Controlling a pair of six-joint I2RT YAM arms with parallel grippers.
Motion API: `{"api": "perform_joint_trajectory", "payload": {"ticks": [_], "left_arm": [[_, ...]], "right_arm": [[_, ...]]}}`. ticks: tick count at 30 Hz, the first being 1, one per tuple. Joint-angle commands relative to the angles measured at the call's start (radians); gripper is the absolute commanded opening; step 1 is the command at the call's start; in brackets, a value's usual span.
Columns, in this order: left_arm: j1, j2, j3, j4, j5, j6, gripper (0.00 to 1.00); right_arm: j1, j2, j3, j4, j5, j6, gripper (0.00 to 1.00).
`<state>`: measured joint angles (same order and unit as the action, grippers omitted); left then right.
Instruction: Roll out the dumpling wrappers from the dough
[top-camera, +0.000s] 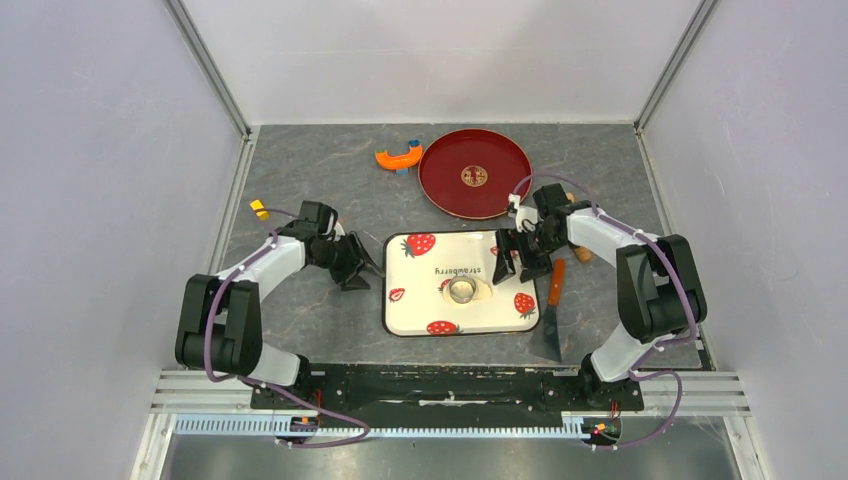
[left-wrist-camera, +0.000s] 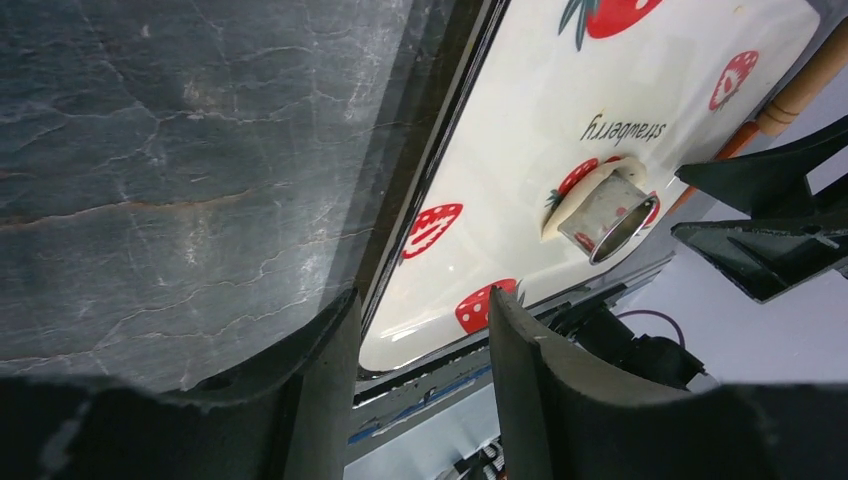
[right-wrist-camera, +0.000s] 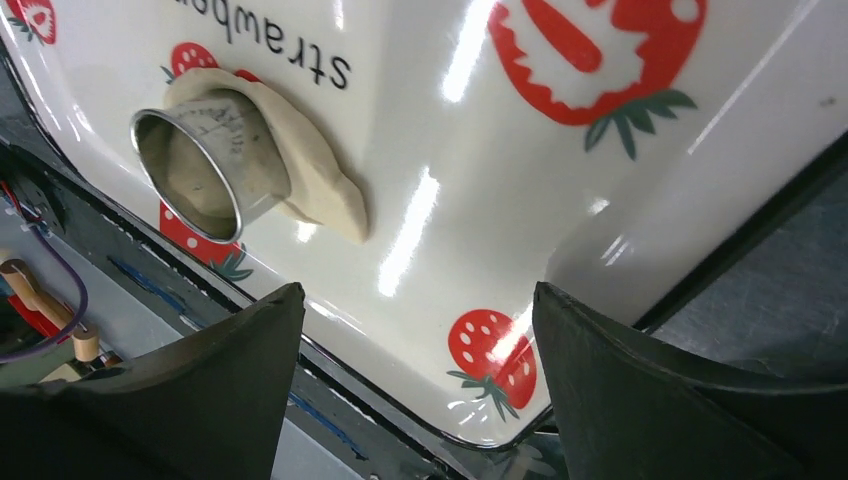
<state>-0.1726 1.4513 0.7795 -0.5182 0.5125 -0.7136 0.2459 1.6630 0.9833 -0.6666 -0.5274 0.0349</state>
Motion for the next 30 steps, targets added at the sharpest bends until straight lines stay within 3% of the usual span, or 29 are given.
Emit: {"api": "perform_joint_trajectory", "payload": {"ticks": [1, 12, 20, 30], "left_arm": [[0.012, -0.001, -0.015, 0.005, 0.053, 0.089, 0.55], [-0.008, 0.14, -0.041, 0.133, 0.09, 0.078, 0.44], [-0.031, 0.217, -0.009, 0.141, 0.1, 0.091, 0.36], [-0.036, 0.239, -0.02, 0.142, 0.107, 0.099, 0.12]], "right_arm": [[-0.026, -0.027, -0.028, 0.027, -0.045, -0.026, 0.84], [-0.026, 0.043, -0.076, 0.065, -0.103, -0.008, 0.63], [-0.009, 0.093, -0.087, 0.094, -0.105, 0.01, 0.54], [0.023, 0.156, -0.064, 0.104, -0.05, 0.007, 0.47]]}}
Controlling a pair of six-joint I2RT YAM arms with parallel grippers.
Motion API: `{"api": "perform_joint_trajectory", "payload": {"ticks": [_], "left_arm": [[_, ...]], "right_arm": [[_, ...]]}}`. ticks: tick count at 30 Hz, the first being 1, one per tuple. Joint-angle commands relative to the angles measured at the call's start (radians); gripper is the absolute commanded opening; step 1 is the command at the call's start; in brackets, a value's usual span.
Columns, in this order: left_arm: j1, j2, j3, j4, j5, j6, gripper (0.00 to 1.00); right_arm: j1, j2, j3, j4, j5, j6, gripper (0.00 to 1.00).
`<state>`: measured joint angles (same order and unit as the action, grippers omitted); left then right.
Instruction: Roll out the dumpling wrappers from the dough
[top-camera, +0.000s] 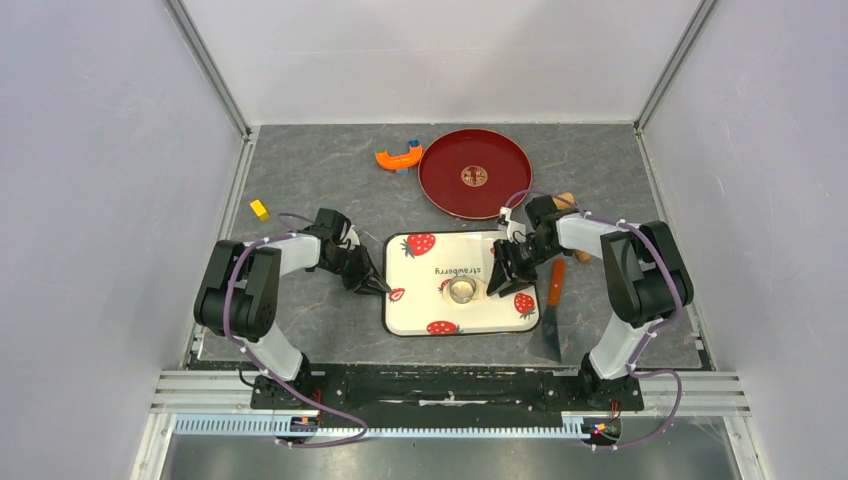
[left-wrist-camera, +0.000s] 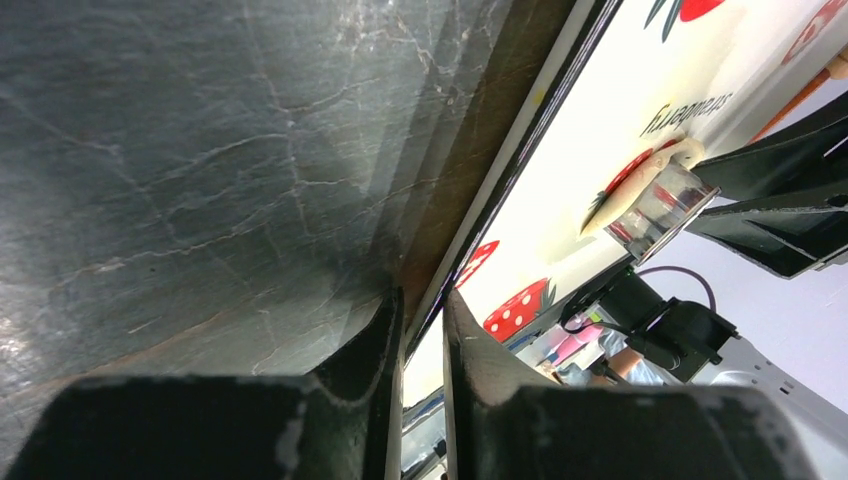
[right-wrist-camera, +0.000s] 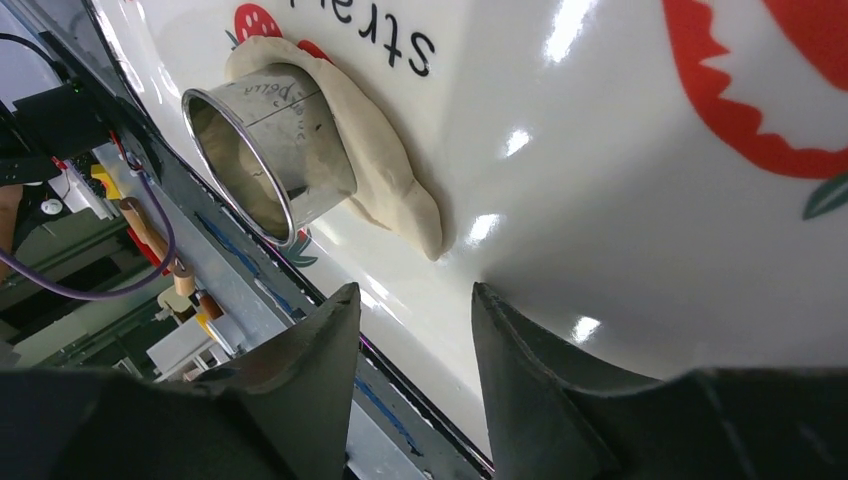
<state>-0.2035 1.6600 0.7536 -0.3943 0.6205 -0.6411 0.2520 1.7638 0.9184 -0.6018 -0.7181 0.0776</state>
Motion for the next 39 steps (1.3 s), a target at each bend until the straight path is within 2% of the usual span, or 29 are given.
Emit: {"api": "perform_joint_trajectory", "payload": {"ticks": [1, 4, 17, 39], "left_arm": [[-0.005, 0.033, 0.007, 0.019, 0.0, 0.026, 0.11], [-0.007, 0.037, 0.012, 0.017, 0.004, 0.027, 0.07], [-0.014, 0.074, 0.015, 0.017, 0.021, 0.038, 0.02], [-0.043, 0.111, 0.038, 0.038, 0.032, 0.024, 0.02]], "right_arm": [[0.02, 0.065, 0.004, 0.039, 0.149, -0.034, 0.45], [0.032, 0.088, 0.015, 0.038, 0.168, -0.032, 0.4], [0.051, 0.132, 0.073, 0.049, 0.264, -0.042, 0.37], [0.09, 0.21, 0.071, 0.137, 0.211, -0.005, 0.28]]}}
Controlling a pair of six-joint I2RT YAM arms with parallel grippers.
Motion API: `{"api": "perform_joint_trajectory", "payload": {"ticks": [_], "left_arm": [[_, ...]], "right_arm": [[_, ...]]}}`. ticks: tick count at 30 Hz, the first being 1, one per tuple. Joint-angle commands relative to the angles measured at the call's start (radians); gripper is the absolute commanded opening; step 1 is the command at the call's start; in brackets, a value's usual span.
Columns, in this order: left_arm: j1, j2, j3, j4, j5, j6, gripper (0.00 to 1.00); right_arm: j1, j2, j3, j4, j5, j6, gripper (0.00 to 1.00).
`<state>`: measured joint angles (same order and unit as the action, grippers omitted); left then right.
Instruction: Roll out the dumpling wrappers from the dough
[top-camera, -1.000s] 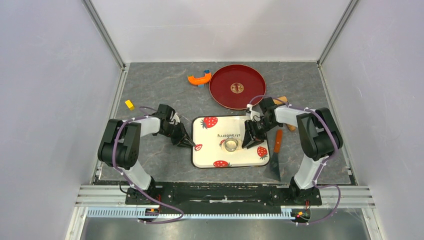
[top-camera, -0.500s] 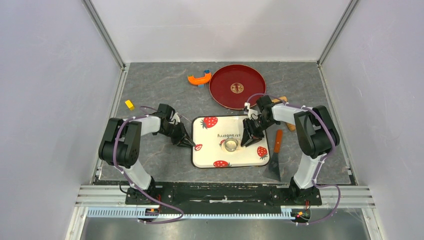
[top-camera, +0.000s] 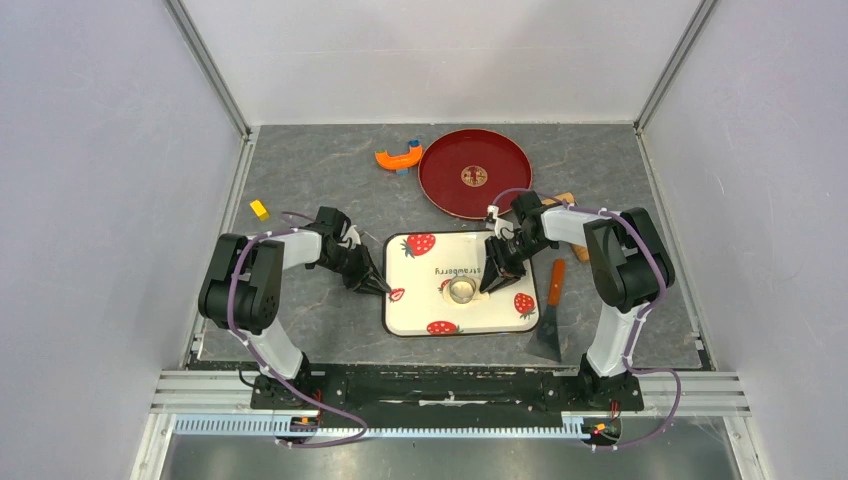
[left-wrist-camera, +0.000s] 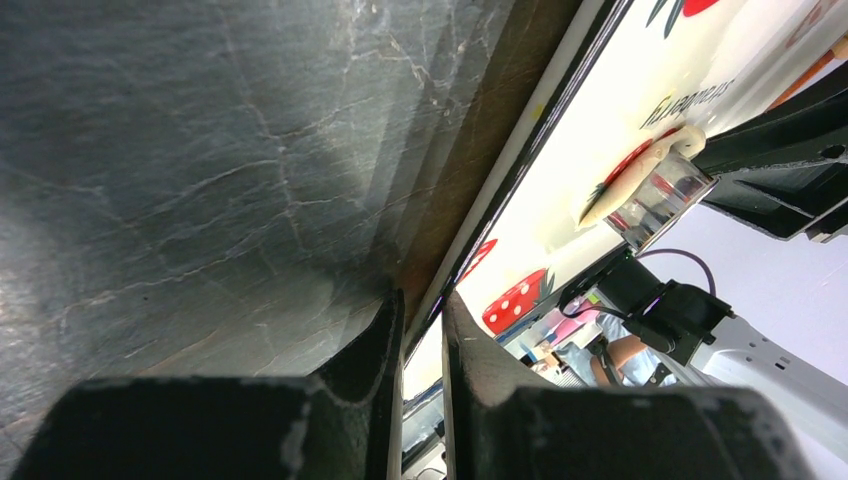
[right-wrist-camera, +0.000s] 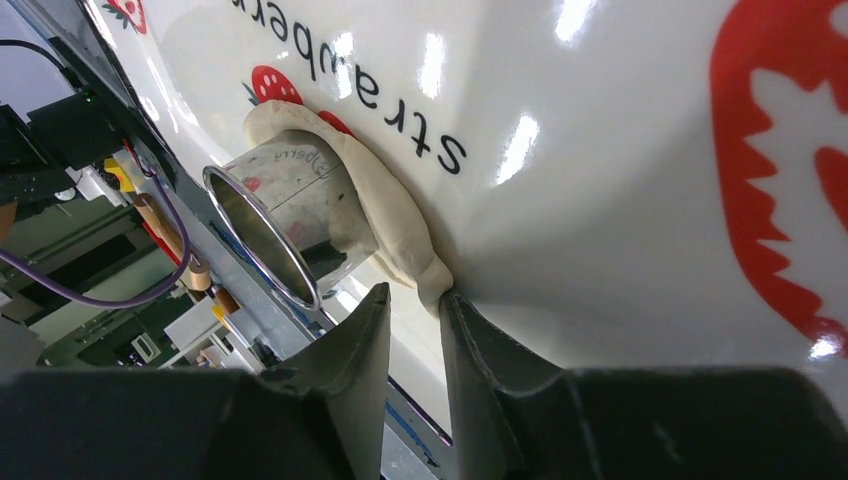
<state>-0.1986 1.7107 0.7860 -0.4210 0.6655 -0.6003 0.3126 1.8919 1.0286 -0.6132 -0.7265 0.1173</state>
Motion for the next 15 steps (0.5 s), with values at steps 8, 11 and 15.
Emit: {"api": "perform_joint_trajectory", "payload": {"ticks": [8, 11, 15], "left_arm": [[-0.055, 0.063, 0.01, 0.071, -0.013, -0.023, 0.02], [-0.056, 0.06, 0.009, 0.071, -0.018, -0.023, 0.02], [-0.058, 0.06, 0.009, 0.071, -0.023, -0.025, 0.02]], "right_arm": [[0.04, 0.084, -0.05, 0.173, 0.205, -0.037, 0.22], [0.042, 0.08, -0.053, 0.183, 0.172, -0.034, 0.2], [0.042, 0.068, -0.065, 0.185, 0.159, -0.038, 0.16]]}}
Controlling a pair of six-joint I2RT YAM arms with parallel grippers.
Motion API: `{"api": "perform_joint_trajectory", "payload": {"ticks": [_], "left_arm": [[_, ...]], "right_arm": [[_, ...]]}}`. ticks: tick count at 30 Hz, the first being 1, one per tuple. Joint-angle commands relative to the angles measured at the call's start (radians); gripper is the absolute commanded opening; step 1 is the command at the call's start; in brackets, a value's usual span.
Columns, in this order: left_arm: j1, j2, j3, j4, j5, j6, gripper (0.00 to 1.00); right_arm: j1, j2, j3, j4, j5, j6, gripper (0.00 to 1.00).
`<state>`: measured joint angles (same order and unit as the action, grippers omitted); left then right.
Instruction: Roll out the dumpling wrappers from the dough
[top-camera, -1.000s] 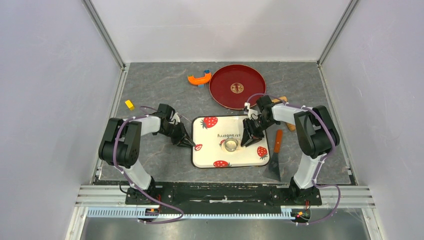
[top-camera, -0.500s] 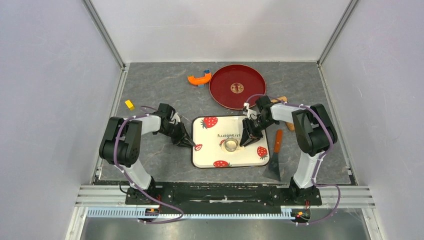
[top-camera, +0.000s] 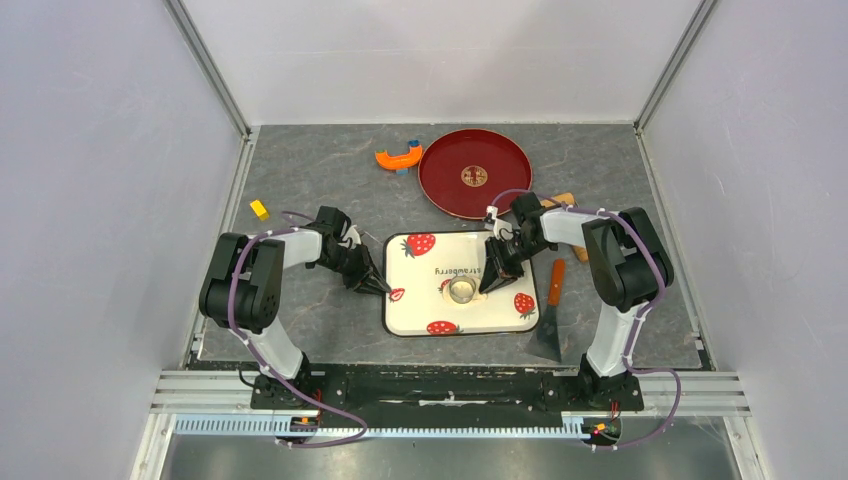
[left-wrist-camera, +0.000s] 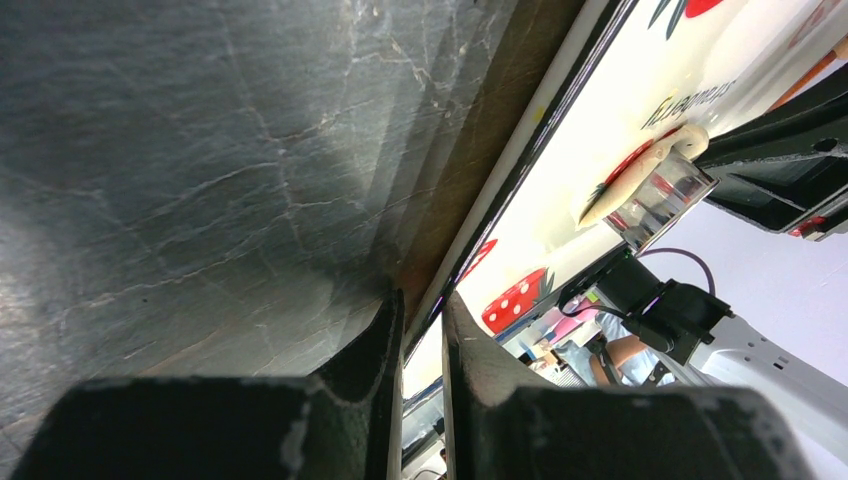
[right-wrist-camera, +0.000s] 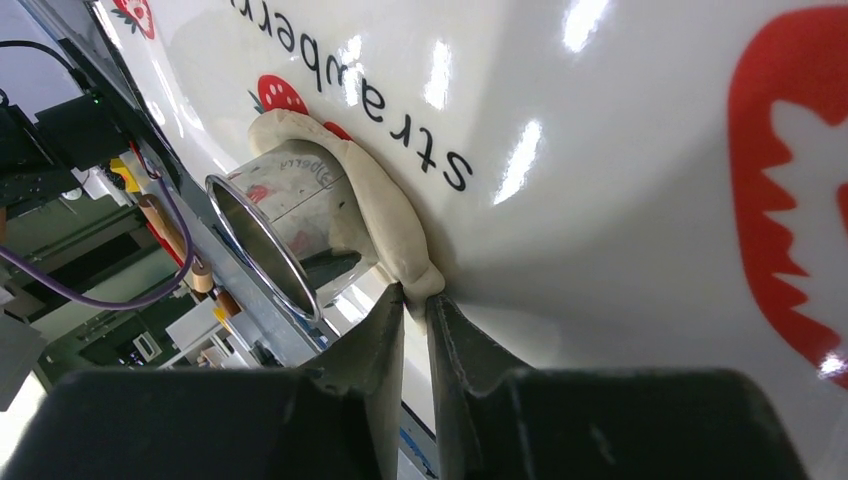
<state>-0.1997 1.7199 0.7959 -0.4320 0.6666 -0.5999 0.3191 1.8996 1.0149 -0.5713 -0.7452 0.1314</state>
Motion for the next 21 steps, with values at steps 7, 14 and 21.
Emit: {"api": "perform_joint_trajectory", "payload": {"ticks": [7, 14, 21], "left_arm": [[-0.057, 0.045, -0.014, 0.075, -0.049, -0.023, 0.02], [-0.056, 0.046, -0.01, 0.016, -0.109, 0.012, 0.02], [-0.058, 0.055, -0.006, -0.017, -0.154, 0.027, 0.02]], "right_arm": [[0.035, 0.0, -0.076, 0.13, 0.213, -0.049, 0.04], [0.032, -0.055, -0.064, 0.098, 0.257, -0.051, 0.0], [0.014, -0.068, -0.035, 0.075, 0.282, -0.035, 0.0]]}}
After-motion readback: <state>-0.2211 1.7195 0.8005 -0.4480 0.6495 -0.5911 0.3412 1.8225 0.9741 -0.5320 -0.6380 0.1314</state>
